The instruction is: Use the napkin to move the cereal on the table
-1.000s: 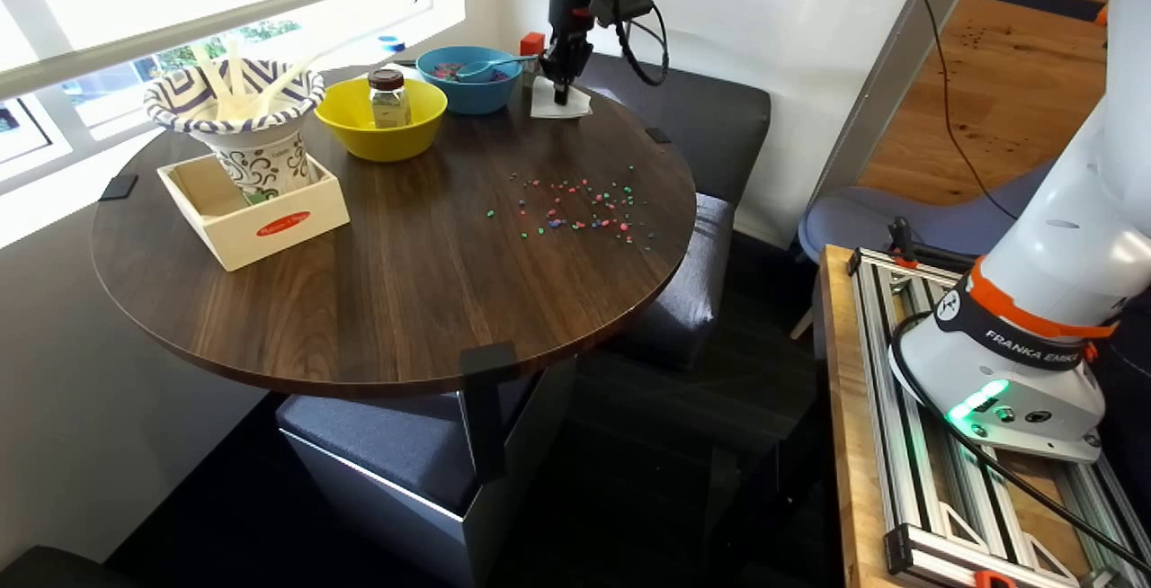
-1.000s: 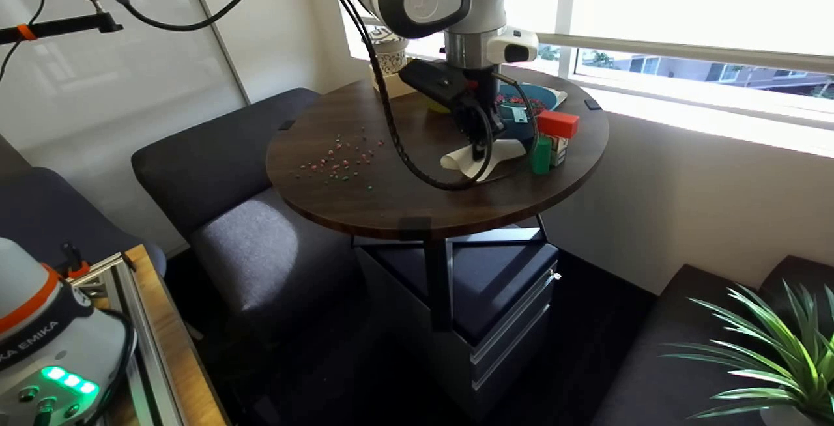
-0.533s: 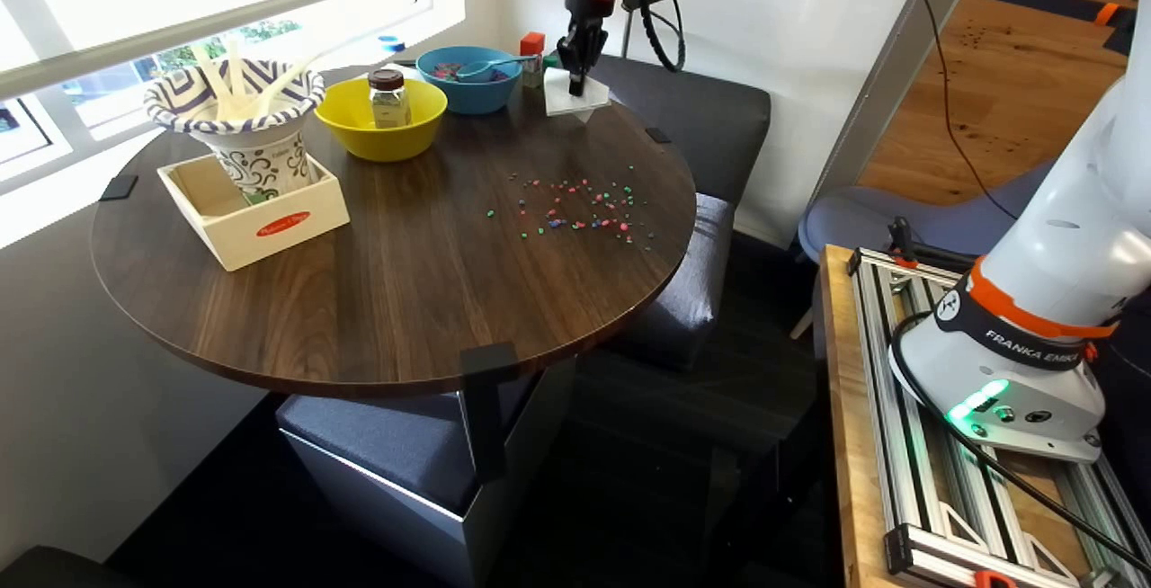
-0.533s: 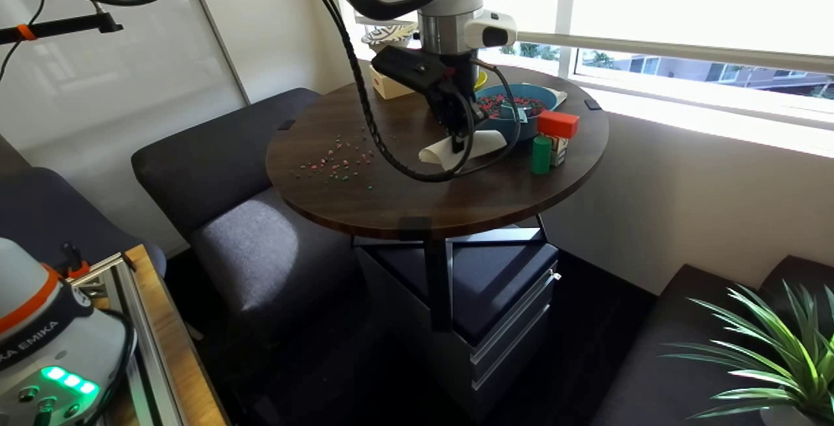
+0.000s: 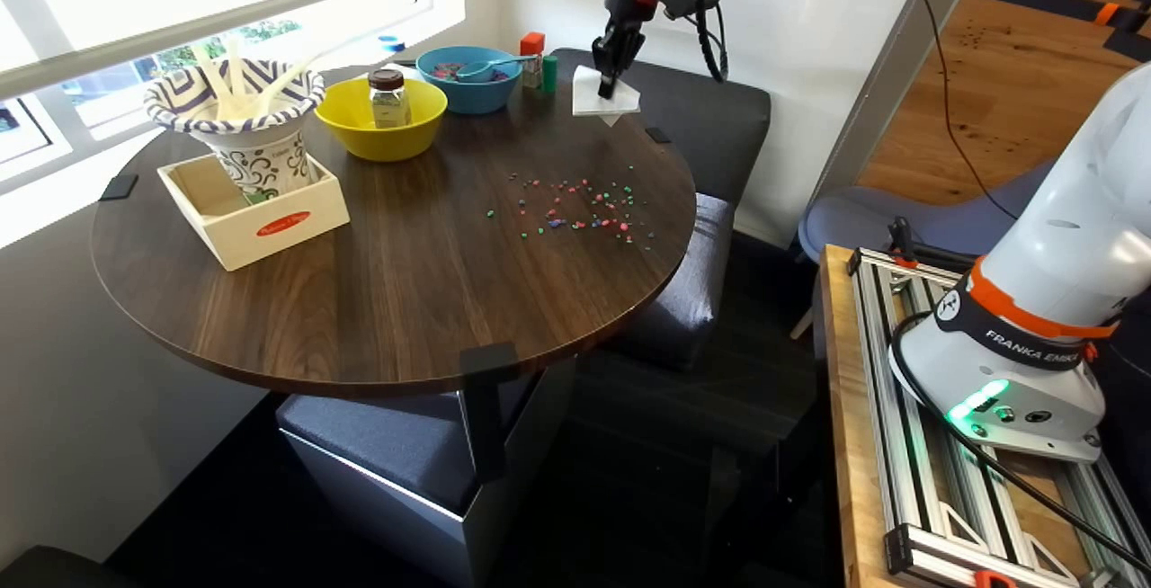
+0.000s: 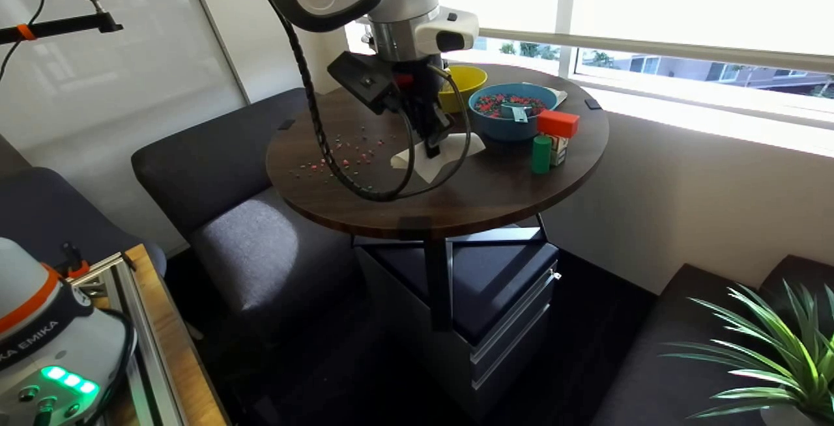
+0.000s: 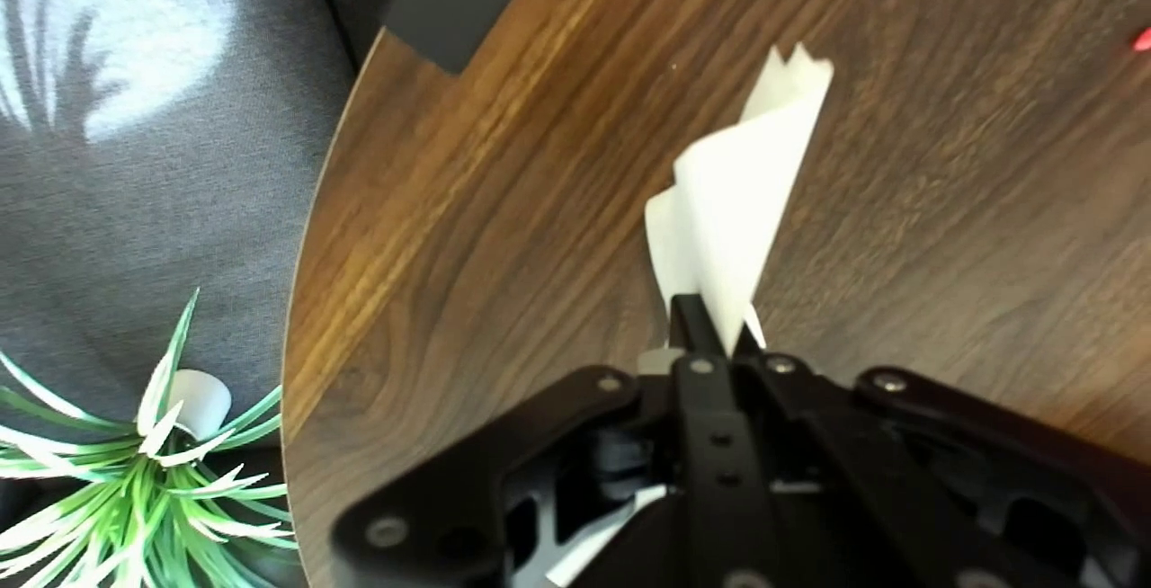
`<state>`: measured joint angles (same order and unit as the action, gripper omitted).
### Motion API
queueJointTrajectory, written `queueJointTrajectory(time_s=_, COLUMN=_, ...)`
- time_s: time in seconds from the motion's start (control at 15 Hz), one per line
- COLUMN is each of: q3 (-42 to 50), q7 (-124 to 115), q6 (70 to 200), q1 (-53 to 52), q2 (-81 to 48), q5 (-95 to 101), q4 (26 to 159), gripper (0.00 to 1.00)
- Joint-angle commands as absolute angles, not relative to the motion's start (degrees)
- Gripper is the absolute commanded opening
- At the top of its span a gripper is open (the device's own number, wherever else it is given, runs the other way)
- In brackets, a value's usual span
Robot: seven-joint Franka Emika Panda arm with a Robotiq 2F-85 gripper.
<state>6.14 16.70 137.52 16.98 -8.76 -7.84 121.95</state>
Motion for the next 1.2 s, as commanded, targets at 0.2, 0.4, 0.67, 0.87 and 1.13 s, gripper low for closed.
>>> queueJointTrajectory(time_s=0.2, q3=10.3, q7=15.3, q6=138.9, q1=16.1, q2=-3.0, q5=-1.1, q4=128.8, gripper=0.00)
queueJointTrajectory(time_s=0.4, q3=11.4, q7=20.2, q6=141.5, q1=16.4, q2=2.6, q5=-2.2, q4=135.9, gripper=0.00)
queueJointTrajectory(time_s=0.67, q3=13.0, q7=27.4, q6=144.2, q1=15.6, q2=10.8, q5=-4.9, q4=144.8, gripper=0.00)
queueJointTrajectory(time_s=0.87, q3=13.6, q7=25.3, q6=142.6, q1=15.0, q2=8.3, q5=-3.3, q4=141.9, gripper=0.02)
queueJointTrajectory(time_s=1.13, q3=12.3, q7=9.3, q6=140.4, q1=17.9, q2=10.3, q5=6.0, q4=143.8, gripper=0.00)
